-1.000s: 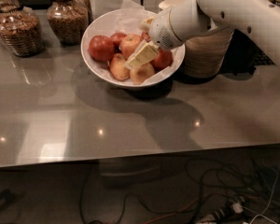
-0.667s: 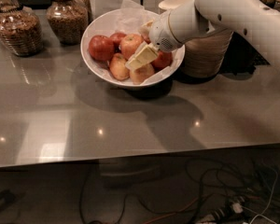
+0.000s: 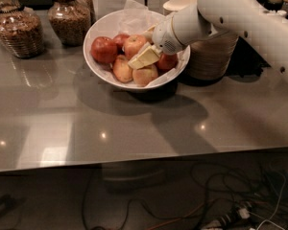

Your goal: Pick apple from white bowl

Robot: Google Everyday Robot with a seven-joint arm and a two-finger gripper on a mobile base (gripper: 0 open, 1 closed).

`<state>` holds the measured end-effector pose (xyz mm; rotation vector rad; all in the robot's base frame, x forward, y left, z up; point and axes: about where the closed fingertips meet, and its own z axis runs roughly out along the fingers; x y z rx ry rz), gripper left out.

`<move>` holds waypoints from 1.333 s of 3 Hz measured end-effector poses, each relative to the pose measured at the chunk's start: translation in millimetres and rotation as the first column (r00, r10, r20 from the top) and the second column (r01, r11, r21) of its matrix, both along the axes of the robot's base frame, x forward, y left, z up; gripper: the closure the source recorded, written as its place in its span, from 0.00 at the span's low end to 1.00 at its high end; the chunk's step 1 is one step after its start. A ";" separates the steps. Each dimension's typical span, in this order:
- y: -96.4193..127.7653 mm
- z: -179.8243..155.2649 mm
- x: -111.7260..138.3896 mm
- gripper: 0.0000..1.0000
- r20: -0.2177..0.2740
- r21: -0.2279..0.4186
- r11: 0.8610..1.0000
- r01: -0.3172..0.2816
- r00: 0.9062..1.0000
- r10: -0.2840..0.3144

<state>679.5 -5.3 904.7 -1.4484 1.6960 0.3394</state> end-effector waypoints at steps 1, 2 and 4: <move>0.3 1.2 3.1 0.73 0.003 0.009 1.000 0.006 1.000 -0.006; -1.6 8.1 4.1 0.96 0.017 0.032 0.999 0.020 1.000 -0.020; -3.6 54.0 -17.9 1.00 0.104 0.108 0.994 -0.017 0.995 0.006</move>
Offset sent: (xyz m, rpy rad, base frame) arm 0.0061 -0.0096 0.0189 0.0599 -0.0379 -0.0465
